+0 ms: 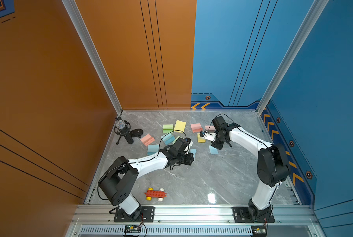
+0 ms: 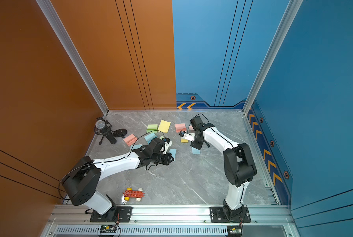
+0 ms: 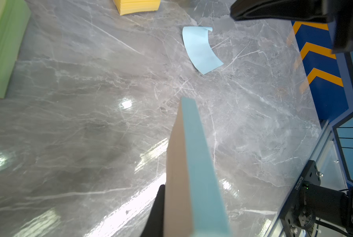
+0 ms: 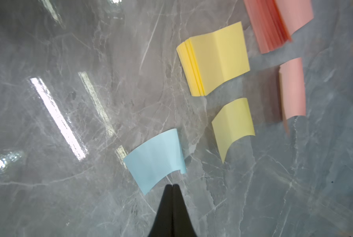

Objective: Tear off pages from different memo pads
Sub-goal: Place the paper at the center of the board.

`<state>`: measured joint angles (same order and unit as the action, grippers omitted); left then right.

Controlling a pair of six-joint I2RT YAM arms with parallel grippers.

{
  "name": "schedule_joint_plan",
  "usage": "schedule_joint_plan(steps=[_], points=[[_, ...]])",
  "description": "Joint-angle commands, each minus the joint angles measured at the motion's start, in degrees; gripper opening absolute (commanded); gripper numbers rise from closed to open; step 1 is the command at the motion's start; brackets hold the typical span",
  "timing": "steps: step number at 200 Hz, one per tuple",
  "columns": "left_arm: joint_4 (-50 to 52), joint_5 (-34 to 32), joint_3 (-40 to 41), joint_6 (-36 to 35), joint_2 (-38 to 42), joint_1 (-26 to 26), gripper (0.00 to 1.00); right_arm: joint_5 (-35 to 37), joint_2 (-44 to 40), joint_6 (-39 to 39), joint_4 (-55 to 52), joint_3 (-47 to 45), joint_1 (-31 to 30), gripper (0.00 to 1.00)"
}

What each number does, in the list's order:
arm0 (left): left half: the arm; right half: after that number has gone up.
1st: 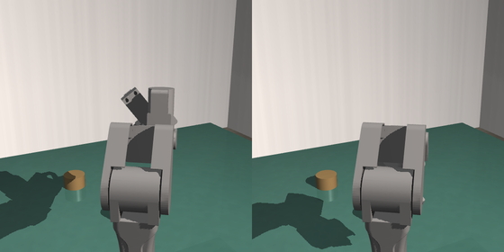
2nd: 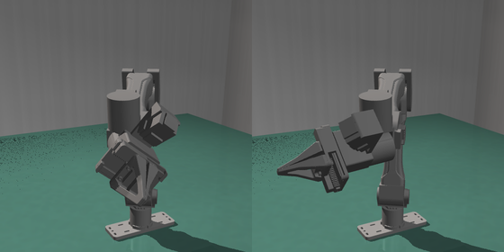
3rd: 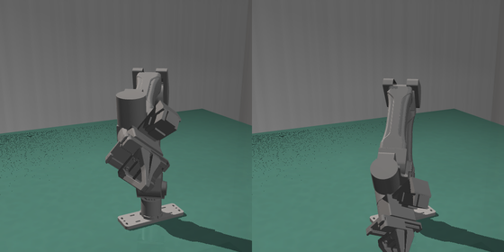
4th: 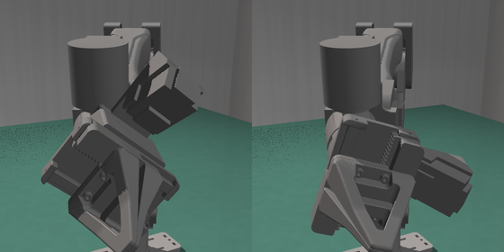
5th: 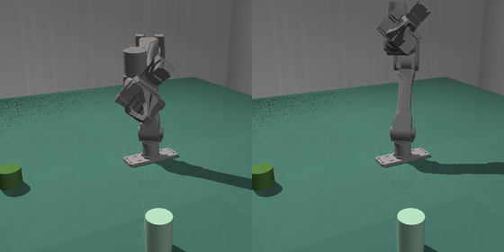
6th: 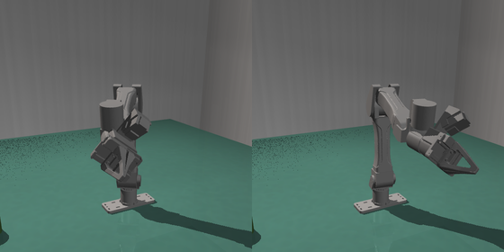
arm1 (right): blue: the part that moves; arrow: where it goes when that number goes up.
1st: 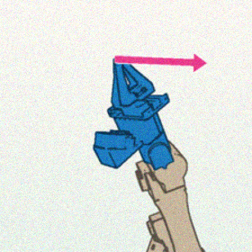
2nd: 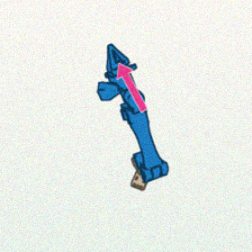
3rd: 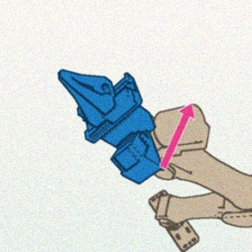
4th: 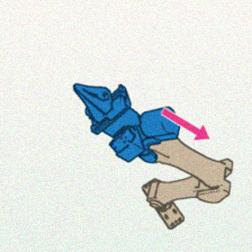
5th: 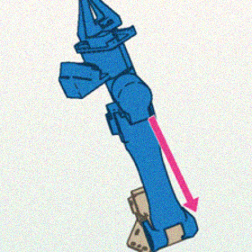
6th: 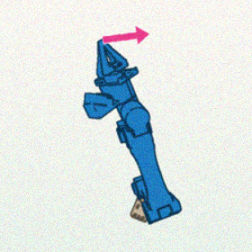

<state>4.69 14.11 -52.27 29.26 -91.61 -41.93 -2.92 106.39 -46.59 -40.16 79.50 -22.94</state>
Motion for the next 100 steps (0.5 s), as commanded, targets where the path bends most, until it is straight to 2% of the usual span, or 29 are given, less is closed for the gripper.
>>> schedule_joint_plan(steps=[1, 100], points=[[1.7, -0.1, -0.2, 0.6, 1.6, -0.3, 0.0, 2.4, 3.3, 2.4, 3.2, -0.8, -0.4, 0.0], [1.7, 0.6, -3.1, -0.3, -2.5, -0.8, 0.0, 4.9, 10.8, 2.0, 4.3, 2.2, 0.9, 0.02]])
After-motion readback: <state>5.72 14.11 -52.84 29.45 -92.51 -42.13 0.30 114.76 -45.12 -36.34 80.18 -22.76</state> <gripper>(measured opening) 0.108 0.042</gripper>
